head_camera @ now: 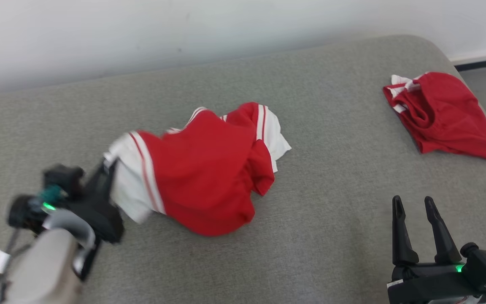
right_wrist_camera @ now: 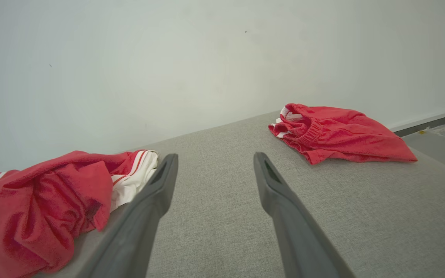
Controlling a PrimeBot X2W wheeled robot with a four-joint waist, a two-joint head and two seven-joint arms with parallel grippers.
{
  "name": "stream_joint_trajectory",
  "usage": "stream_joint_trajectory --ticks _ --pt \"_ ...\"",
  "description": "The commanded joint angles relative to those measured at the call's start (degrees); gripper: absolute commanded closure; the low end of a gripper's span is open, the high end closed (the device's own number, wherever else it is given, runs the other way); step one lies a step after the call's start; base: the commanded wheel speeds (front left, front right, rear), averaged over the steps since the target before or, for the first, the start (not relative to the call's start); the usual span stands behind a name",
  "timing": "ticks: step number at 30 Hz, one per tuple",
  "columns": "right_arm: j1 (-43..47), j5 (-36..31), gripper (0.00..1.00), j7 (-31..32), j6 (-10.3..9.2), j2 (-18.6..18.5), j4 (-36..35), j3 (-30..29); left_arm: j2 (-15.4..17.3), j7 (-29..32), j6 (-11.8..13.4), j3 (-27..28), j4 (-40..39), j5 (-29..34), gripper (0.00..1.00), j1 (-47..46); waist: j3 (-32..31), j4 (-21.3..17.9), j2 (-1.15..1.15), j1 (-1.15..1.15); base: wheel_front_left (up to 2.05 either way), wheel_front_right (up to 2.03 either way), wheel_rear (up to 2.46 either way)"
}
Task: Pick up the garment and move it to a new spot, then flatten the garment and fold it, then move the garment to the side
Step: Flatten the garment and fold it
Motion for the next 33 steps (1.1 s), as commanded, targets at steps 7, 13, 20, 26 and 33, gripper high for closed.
stream_joint_trajectory --ticks 7,13,20,26,33 --pt "1.75 -0.05 0.00 -0.26 -0.14 0.37 0.10 -0.57 8.62 0.25 2.56 4.38 -8.33 0.67 1.00 -6.46 -2.91 3.33 -0.01 0.00 0.00 0.00 0.00" --pt "2.20 0.13 0.00 -0.26 -0.15 0.63 0.06 -0.89 14.73 3.82 4.34 6.79 -17.76 1.18 1.00 -9.71 -3.51 3.73 -0.01 0.00 0.00 0.00 0.00" --pt "2.40 0.37 0.00 -0.26 -0.15 0.85 0.21 -1.00 17.66 8.31 6.48 7.39 -29.66 1.63 1.00 -8.37 -3.73 3.66 -0.01 0.00 0.00 0.00 0.00" --pt "1.66 0.59 0.00 -0.26 -0.15 0.95 0.43 -0.84 12.85 11.91 7.01 2.97 -37.12 0.28 1.00 -4.99 -3.25 3.37 -0.01 0.00 0.00 0.00 0.00" --pt "0.20 0.61 0.00 -0.26 -0.15 0.92 0.59 -0.24 4.22 11.57 7.55 -3.20 -37.20 -0.21 1.00 -2.35 -2.06 1.53 -0.01 0.00 0.00 0.00 0.00"
